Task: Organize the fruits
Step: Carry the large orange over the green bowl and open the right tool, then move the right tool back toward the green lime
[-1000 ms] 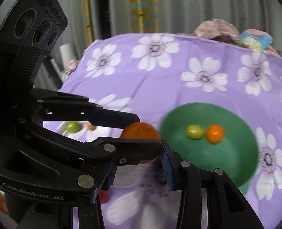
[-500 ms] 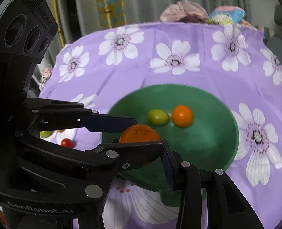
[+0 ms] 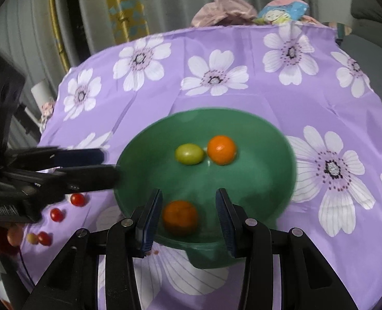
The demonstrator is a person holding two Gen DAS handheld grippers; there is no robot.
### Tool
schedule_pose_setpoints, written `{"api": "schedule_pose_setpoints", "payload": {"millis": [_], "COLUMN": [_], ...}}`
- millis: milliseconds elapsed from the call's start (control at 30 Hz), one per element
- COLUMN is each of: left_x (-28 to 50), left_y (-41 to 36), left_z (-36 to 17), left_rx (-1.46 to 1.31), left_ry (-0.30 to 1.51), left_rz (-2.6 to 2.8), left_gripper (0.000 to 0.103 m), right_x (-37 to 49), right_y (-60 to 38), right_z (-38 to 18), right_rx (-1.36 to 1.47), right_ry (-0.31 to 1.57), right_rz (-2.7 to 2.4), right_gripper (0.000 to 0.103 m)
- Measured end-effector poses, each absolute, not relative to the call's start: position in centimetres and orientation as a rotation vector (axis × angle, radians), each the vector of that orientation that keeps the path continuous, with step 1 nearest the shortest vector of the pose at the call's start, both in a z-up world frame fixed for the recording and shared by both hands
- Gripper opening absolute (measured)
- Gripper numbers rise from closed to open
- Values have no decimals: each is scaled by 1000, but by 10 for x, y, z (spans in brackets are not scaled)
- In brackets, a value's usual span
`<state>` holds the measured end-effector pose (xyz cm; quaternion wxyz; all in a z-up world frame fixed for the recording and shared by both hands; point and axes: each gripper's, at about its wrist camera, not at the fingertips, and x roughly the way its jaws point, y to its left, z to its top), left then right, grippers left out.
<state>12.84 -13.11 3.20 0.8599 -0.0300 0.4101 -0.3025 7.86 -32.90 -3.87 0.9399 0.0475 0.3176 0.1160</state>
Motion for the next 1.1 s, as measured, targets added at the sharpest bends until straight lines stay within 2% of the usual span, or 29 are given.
{"api": "schedule_pose_setpoints", "payload": {"millis": [300, 533, 1100], "left_x": [97, 59, 44], "left_y": [-18, 45, 71], "left_z": [21, -12, -32], "left_rx": [-184, -301, -434], "left_ry": [848, 946, 961], "left_rz": [-353, -279, -306], "left_gripper": [63, 63, 63], "right_x": [65, 62, 68], "right_y": [-318, -279, -129], "right_z": [-29, -30, -52], "right_rx": [117, 25, -122], "right_ry": [583, 600, 796], "right_rz": [334, 404, 748], "right_gripper": [43, 43, 43]}}
